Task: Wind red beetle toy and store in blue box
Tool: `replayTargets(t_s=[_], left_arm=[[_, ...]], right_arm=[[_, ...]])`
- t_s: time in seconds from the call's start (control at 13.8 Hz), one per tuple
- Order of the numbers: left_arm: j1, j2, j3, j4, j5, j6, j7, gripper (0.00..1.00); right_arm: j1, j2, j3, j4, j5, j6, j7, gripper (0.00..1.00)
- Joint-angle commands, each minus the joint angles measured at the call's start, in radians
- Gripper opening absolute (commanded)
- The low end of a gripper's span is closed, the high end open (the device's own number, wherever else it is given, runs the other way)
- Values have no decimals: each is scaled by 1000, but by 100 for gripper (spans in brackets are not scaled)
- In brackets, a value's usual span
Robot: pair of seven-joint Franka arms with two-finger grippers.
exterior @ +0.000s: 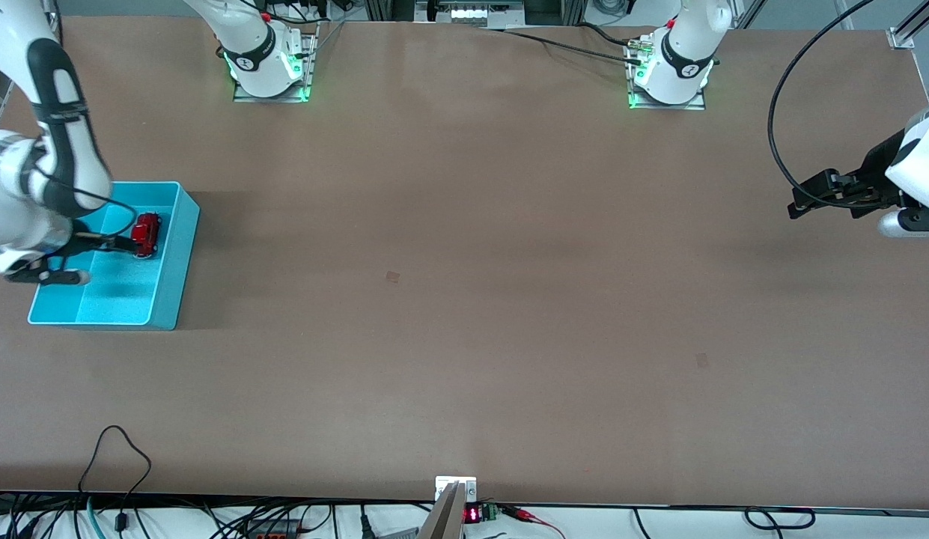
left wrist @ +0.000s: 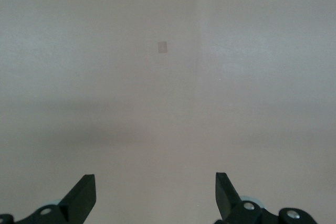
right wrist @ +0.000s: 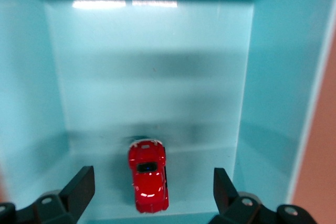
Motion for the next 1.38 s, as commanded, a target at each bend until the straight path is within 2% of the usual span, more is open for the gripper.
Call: replayTargets(t_s=[0.0,0.15,0.29,0.36,0.51,0.65,0.87,1.02,1.31], left_arm=[[5,15,-3,28,-7,-8,0,100],[5,15,-3,28,-7,-8,0,100],[5,15,-3,28,-5,-8,0,100],[5,15,-3,27,-5,-8,0,100],[5,15,-2,27,-4,-8,0,100],[5,15,-3,27,-4,-6,0,100],[5,15,-3,28,-4,-6,2,100],[3,15,-3,27,-4,-6,2,100],[4,15,-2,27,-2,-5,2,100]], right_arm=[[39,-48,26,162,0,-160,-5,100],[48,-79,38,259,4,-259,-5,100],[77,-82,63,387,9,-414,-5,100],[80,-98,84,409,13,-462,-1,100],[84,-134,114,412,55,-502,39,100],[145,-135,101,443,107,-544,111,100],[191,-176,104,452,90,-599,124,100],[186,-228,108,410,82,-629,127,100],[180,-256,108,377,82,-634,127,100]])
